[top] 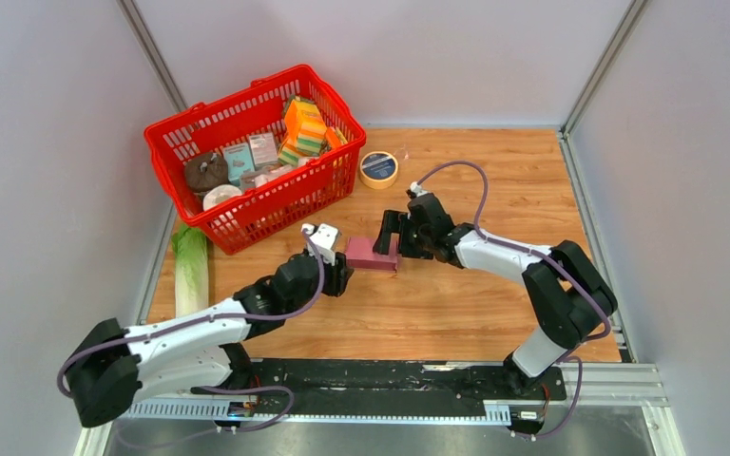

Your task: Fold the paper box

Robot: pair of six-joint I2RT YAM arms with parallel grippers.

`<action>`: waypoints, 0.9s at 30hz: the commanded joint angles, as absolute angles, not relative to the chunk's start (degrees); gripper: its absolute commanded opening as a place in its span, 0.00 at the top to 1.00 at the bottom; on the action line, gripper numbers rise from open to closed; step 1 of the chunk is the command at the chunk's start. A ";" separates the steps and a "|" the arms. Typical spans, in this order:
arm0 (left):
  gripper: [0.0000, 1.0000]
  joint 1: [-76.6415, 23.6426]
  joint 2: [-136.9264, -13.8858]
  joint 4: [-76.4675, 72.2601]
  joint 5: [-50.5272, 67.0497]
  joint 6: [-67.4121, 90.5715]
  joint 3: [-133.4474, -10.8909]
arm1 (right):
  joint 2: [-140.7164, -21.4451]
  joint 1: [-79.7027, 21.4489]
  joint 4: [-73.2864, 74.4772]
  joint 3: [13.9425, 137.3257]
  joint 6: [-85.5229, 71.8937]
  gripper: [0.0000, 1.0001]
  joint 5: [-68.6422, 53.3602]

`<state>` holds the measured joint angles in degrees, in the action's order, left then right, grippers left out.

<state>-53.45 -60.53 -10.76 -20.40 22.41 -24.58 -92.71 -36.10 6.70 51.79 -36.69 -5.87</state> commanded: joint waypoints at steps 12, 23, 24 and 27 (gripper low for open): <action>0.54 -43.69 -66.25 -3.74 3.07 29.96 -39.38 | -91.23 -37.00 -1.21 45.62 -26.99 0.00 -6.24; 0.63 -42.45 -85.33 -17.75 5.19 29.01 -35.34 | -88.60 -37.00 -2.20 42.89 -24.96 0.00 -7.81; 0.63 -42.36 -85.69 -18.28 4.49 28.92 -34.98 | -88.25 -36.91 -2.11 42.63 -25.05 0.00 -8.17; 0.64 -42.36 -87.27 -18.54 4.66 28.74 -34.89 | -85.88 -36.83 -0.19 42.45 -25.22 0.00 -8.44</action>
